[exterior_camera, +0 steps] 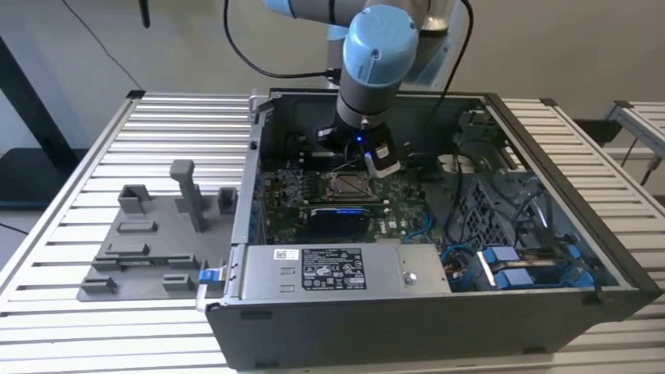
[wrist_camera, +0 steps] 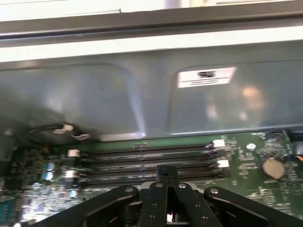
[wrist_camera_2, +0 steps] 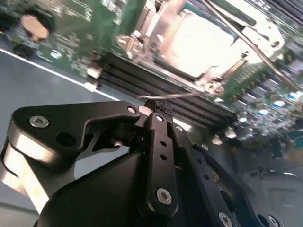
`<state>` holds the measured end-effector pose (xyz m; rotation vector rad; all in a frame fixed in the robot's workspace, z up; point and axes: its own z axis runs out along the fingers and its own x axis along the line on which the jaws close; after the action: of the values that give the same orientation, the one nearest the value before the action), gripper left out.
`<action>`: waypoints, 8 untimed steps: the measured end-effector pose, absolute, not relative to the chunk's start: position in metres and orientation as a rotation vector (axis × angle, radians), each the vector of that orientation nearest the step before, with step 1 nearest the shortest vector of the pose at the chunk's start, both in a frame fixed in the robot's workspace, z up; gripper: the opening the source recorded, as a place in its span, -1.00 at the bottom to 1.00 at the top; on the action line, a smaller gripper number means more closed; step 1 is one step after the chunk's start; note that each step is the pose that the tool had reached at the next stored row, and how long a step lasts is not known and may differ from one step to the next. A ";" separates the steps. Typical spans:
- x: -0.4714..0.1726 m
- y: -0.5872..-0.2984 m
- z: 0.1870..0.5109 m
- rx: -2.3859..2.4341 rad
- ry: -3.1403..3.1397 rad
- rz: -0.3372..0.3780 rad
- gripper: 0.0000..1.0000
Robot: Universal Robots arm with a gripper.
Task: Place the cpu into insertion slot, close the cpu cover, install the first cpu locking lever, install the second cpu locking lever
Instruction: 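Install the first cpu locking lever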
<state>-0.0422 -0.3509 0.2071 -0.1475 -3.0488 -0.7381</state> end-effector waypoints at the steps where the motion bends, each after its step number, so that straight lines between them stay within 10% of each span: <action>1: -0.046 -0.351 0.207 -0.148 -3.048 -0.740 -0.79; 8: -0.060 -0.355 0.205 -0.147 -3.057 -0.740 -0.79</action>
<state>-0.0602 -0.3549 0.2046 -0.1469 -3.0567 -0.7400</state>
